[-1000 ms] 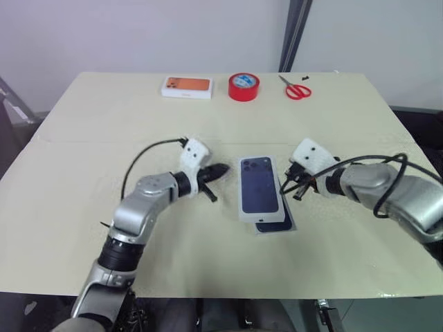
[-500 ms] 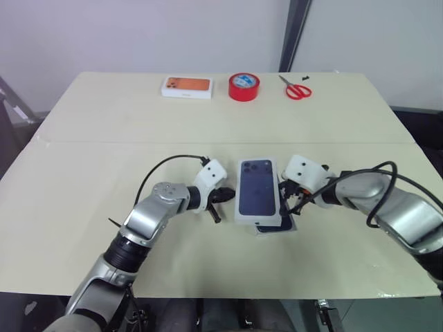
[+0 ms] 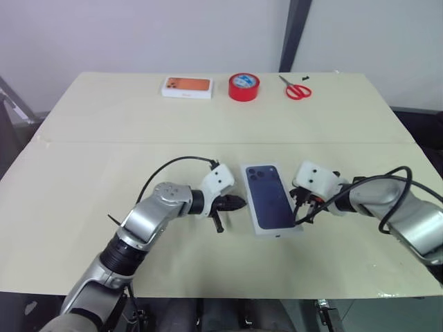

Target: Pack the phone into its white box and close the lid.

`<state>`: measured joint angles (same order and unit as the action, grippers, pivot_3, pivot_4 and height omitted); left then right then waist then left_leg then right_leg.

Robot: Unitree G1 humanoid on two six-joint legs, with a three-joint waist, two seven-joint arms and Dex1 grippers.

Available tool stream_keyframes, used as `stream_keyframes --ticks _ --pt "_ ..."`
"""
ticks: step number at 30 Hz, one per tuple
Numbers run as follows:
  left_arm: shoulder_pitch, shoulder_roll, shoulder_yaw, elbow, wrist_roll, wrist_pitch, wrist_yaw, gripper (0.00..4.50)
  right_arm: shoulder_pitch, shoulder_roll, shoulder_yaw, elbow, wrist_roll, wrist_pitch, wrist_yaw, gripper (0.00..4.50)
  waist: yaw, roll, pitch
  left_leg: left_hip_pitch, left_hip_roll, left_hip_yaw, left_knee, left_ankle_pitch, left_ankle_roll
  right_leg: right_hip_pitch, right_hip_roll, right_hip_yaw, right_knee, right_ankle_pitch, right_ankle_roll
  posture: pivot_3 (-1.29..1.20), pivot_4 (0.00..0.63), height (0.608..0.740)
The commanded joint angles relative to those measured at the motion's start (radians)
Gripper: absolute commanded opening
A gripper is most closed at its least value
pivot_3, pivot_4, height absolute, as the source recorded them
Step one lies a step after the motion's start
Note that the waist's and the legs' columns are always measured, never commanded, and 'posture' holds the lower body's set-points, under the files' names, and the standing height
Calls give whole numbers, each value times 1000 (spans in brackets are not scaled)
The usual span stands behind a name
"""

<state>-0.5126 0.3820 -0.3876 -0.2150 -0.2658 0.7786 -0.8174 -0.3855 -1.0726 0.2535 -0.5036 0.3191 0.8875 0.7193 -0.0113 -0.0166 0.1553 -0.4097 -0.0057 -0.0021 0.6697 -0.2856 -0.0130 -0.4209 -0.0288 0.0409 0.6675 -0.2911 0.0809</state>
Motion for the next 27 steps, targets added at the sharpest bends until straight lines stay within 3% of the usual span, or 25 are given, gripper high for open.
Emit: stream_keyframes --ticks 1,27 --pt "-19 -14 -15 -4 14 -25 8 194 3 12 -23 -29 -23 -15 11 41 1 0 0 0 0 0 0 0 0 0 0 0 0 0 0 0 150 733" --pt "-46 -111 44 82 6 -22 52 194 -11 120 -46 38 -101 32 5 41 1 0 0 0 0 0 2 0 0 0 0 0 1 0 0 0 150 733"
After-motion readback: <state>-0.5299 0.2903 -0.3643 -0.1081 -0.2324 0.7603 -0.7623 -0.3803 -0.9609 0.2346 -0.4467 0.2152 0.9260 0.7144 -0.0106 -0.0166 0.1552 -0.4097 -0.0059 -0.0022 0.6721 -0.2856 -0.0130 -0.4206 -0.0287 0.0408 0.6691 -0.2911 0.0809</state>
